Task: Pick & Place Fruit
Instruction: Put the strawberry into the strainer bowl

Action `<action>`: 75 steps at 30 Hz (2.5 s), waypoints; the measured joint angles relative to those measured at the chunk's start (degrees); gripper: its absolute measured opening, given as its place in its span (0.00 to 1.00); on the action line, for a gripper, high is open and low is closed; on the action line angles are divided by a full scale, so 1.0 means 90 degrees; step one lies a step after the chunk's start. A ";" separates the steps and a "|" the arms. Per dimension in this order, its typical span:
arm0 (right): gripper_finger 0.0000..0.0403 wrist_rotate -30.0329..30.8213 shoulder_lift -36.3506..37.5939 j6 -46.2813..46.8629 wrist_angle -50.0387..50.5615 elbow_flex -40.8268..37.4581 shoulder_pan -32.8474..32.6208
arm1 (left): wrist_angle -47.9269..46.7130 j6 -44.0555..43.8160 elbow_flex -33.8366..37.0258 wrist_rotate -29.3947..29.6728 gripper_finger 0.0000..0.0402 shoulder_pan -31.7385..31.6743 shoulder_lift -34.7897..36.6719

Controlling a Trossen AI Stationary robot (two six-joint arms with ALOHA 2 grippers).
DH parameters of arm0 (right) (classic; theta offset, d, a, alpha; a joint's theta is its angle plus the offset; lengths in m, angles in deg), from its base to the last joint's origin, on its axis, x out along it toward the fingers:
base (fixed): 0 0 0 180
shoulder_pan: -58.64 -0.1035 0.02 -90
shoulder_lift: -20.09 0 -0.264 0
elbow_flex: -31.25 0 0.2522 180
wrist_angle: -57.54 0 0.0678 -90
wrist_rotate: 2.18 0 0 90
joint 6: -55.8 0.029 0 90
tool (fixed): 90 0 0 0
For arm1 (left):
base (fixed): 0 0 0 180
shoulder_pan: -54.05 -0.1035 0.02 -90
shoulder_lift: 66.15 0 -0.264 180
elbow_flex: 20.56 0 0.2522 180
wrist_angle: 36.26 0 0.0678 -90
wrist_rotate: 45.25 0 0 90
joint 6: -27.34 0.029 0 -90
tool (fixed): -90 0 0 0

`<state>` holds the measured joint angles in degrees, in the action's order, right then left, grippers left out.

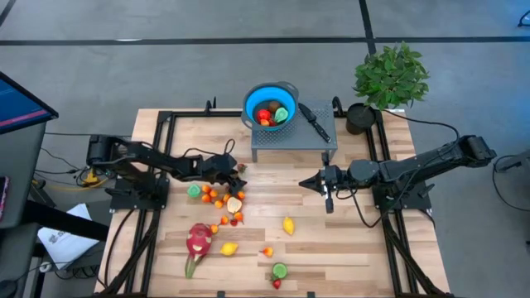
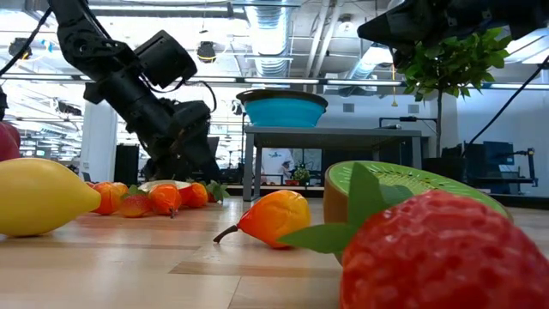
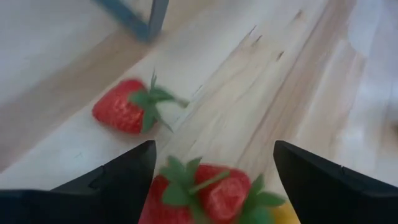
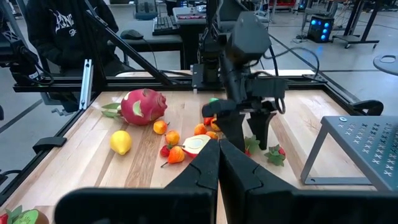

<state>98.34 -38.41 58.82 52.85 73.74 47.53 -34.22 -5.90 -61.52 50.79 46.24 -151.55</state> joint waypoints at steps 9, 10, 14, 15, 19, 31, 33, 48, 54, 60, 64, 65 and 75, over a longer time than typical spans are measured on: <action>0.00 0.0000 0.0000 -0.0001 0.0043 0.0000 0.0004 | -0.0072 0.0384 -0.0003 0.0028 0.79 -0.0249 0.1005; 0.00 0.0000 0.0000 -0.0002 0.0048 0.0000 0.0004 | -0.0052 0.0441 -0.0006 0.0036 0.79 -0.0274 0.1033; 0.00 0.0000 0.0000 -0.0002 0.0060 0.0000 0.0004 | -0.0195 0.0670 -0.0007 0.0048 0.79 -0.0303 0.0899; 0.00 0.0000 0.0000 -0.0002 0.0069 0.0000 0.0004 | -0.0229 0.0753 -0.0006 0.0045 0.79 -0.0303 0.0813; 0.00 0.0000 0.0000 -0.0003 0.0157 -0.0001 0.0001 | -0.0515 0.1689 0.0000 -0.0003 0.79 -0.0230 0.0568; 0.00 0.0000 0.0002 -0.0002 0.0194 -0.0002 -0.0001 | -0.0763 0.3150 -0.0002 -0.0044 0.79 -0.0430 0.1114; 0.00 0.0000 0.0000 -0.0002 0.0197 -0.0002 -0.0001 | -0.0948 0.3149 -0.0005 -0.0045 0.79 -0.0515 0.1270; 0.00 -0.0001 0.0000 0.0341 0.0291 -0.0002 -0.0011 | -0.2112 0.3879 0.0005 -0.0041 0.79 -0.0595 0.1553; 0.00 0.0000 0.0000 0.0508 0.0320 -0.0002 -0.0016 | -0.2263 0.3869 -0.0005 0.0012 0.79 -0.0595 0.1476; 0.00 0.0000 0.0000 0.0505 0.0313 -0.0002 -0.0013 | -0.2308 0.3775 -0.0005 0.0354 0.79 -0.0550 0.1145; 0.00 -0.0001 0.0000 0.0505 0.0327 -0.0002 -0.0013 | -0.2192 0.3762 -0.0002 0.0274 0.79 -0.0418 0.0787; 0.00 0.0000 0.0000 0.0505 0.0337 -0.0002 -0.0013 | -0.2147 0.3761 -0.0002 0.0152 0.79 -0.0369 0.0708; 0.00 -0.0001 0.0001 0.0436 0.0335 -0.0002 -0.0003 | -0.1256 0.3758 -0.0002 -0.0012 0.79 -0.0141 0.0084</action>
<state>98.33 -38.40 62.75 55.86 73.72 47.51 -45.52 27.92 -61.54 50.68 44.97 -150.79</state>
